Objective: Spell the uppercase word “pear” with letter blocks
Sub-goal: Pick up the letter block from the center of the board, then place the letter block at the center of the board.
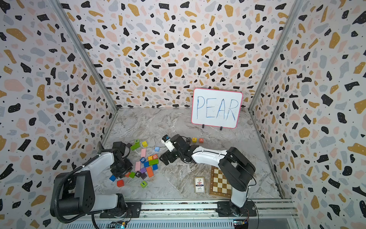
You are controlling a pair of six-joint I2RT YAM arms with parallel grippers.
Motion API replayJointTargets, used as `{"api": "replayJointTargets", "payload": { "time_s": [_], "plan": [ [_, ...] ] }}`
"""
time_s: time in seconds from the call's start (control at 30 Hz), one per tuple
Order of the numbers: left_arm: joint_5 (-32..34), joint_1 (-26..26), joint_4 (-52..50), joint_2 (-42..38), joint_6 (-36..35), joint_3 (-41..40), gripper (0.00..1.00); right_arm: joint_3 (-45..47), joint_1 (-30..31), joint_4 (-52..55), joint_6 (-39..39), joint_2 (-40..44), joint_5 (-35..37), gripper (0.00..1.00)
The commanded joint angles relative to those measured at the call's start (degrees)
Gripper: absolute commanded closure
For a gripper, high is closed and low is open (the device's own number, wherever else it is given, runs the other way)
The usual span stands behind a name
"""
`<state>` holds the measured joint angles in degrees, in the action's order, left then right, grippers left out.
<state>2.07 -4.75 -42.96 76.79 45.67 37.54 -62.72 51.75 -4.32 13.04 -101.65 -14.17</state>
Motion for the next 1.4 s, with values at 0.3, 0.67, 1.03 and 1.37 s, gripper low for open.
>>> {"api": "replayJointTargets", "payload": {
  "time_s": [0.3,0.67,1.03,1.37],
  "plan": [
    [-0.8,3.2,-8.7,-9.2,1.4,5.6,0.68,-0.9,-1.8,2.9,1.9,4.4,1.2,0.0],
    [-2.4,24.6,-4.4,-4.2,15.9,9.8,0.69,10.8,-9.3,3.8,7.4,16.8,2.7,0.0],
    [-7.0,41.8,5.7,22.2,22.2,25.2,0.69,23.9,-18.9,4.9,12.0,25.5,2.1,0.01],
    [-10.3,42.2,9.4,29.3,21.3,28.1,0.56,25.8,-19.5,4.3,12.3,26.7,1.8,0.01]
  ]
}}
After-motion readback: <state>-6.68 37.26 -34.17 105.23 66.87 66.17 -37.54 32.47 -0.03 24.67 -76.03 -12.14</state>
